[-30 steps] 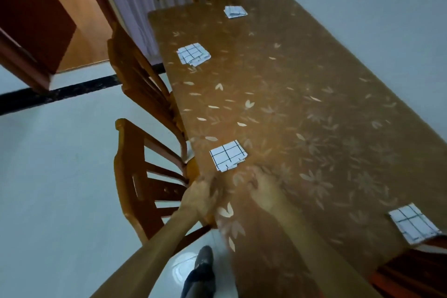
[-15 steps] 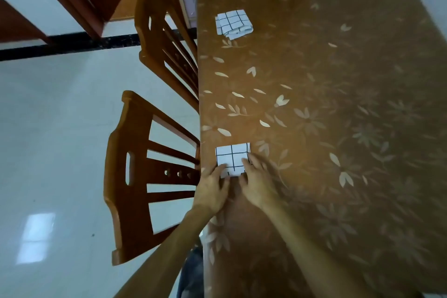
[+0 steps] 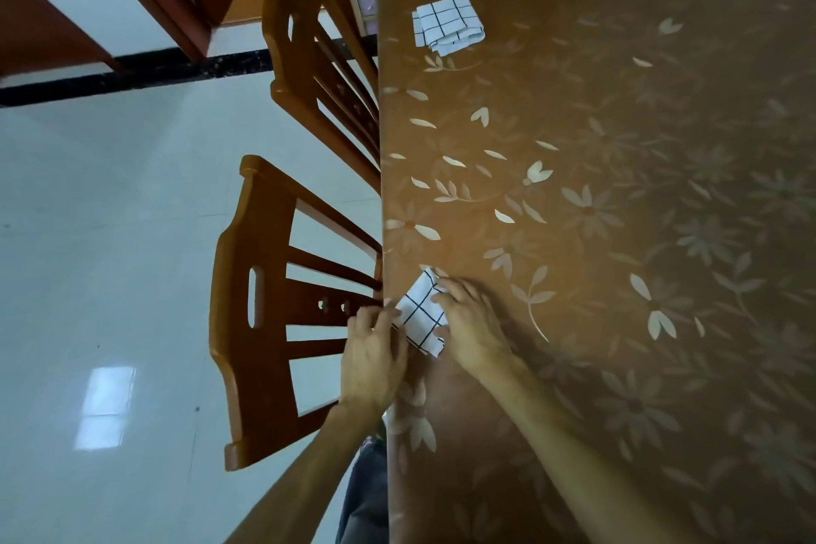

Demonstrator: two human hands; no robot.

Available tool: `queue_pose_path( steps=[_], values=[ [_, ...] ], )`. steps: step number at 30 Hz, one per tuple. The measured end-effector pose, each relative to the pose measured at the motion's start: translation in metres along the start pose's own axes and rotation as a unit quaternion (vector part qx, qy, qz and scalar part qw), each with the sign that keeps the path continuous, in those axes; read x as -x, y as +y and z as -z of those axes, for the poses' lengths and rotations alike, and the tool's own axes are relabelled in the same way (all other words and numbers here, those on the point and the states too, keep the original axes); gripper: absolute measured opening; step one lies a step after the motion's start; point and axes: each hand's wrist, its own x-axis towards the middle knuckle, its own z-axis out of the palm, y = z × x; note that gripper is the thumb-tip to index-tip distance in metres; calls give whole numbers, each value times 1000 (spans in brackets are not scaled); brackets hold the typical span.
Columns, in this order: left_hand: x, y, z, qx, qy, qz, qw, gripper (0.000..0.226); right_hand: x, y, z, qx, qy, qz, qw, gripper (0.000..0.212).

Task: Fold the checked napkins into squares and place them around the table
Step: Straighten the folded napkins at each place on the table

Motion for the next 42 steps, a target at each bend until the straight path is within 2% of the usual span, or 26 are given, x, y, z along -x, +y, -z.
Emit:
queue_pose_path(
  steps=[3, 6, 11, 15, 20, 26, 28, 32, 37, 40, 42],
  values=[
    [-20, 0, 2, -13, -64, -14, 998, 38, -2, -1, -1, 15, 1, 8, 1000, 51],
    [-27, 4, -1, -40, -107, -1, 993, 35, 1, -3, -3, 21, 28, -17, 999, 63],
    [-17, 15, -13, 12, -96, 30, 995, 28, 16, -4, -19, 30, 77, -55, 995, 59],
    [-17, 20, -11, -22, -107, 39, 993, 29, 21, 1, -29, 36, 48, -56, 997, 59],
    [-9, 20, 1, -64, -126, 11, 990, 35, 23, 1, -24, 50, 56, -62, 995, 53],
    [7, 11, 39, -52, -118, -30, 991, 33, 40, -22, 10, -36, 64, -52, 996, 48],
    [17, 2, 57, -37, -115, -38, 992, 28, 51, -38, 19, -96, 47, -59, 993, 51],
    [42, -25, 98, 40, -97, -53, 993, 27, 82, -86, 33, -172, 78, -79, 979, 50],
    [80, -85, 157, 86, -43, -73, 993, 26, 116, -179, 25, -150, 92, -48, 983, 46],
    [102, -127, 193, 122, -15, -65, 990, 23, 122, -241, 13, -123, 96, -39, 987, 26],
    [113, -155, 217, 146, -13, -45, 988, 19, 121, -280, 5, -121, 101, -36, 987, 21]
  ],
)
